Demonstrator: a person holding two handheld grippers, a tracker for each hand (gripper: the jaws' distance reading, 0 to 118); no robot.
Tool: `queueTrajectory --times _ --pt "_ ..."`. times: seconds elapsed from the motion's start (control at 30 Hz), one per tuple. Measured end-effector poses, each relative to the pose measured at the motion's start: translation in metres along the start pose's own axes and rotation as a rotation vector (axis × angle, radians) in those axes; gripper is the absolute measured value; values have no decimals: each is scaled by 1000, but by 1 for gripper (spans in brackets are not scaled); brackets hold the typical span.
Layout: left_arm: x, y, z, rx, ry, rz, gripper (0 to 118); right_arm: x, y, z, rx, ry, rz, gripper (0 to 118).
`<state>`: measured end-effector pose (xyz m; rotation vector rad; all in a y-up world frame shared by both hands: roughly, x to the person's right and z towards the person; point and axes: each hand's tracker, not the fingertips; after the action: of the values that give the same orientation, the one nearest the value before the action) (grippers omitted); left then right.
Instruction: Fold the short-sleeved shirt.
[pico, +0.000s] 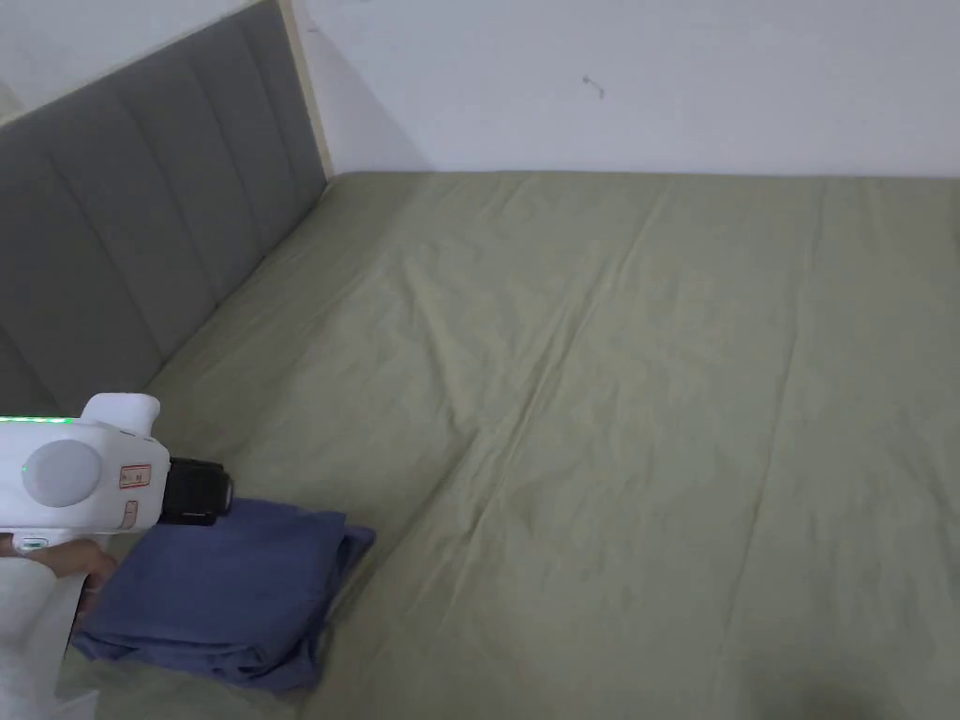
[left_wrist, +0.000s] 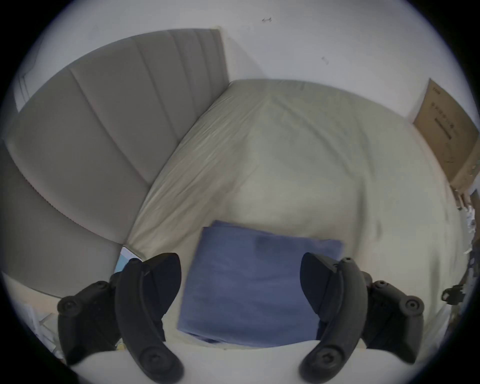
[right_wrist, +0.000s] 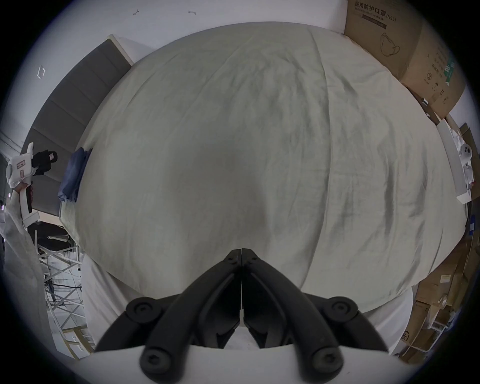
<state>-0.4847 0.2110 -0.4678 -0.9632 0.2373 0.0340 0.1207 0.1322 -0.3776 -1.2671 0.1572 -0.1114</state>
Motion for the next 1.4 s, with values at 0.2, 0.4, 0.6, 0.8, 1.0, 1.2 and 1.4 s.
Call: queueTrajectory --times 0.2,0.4,0.6,0.8,1.0,1.2,1.4 --pt "67 -21 66 124 -399 150 2 1 -3 12 38 40 4 0" --pt "159 -49 122 186 -494 -6 0 9 -5 38 115 104 -25 0" --pt "226 -77 158 267 -512 -19 0 12 -6 71 229 135 -15 0" --pt "268 -92 196 384 -443 -55 0 0 0 117 426 85 77 0" --pt "284 -78 235 533 -387 -53 1 -19 3 172 755 67 61 0" --pt "297 -69 264 668 -322 -69 92 -34 2 215 967 -81 124 57" --pt "302 -65 285 759 -340 -51 112 -37 4 231 1064 -117 96 108"
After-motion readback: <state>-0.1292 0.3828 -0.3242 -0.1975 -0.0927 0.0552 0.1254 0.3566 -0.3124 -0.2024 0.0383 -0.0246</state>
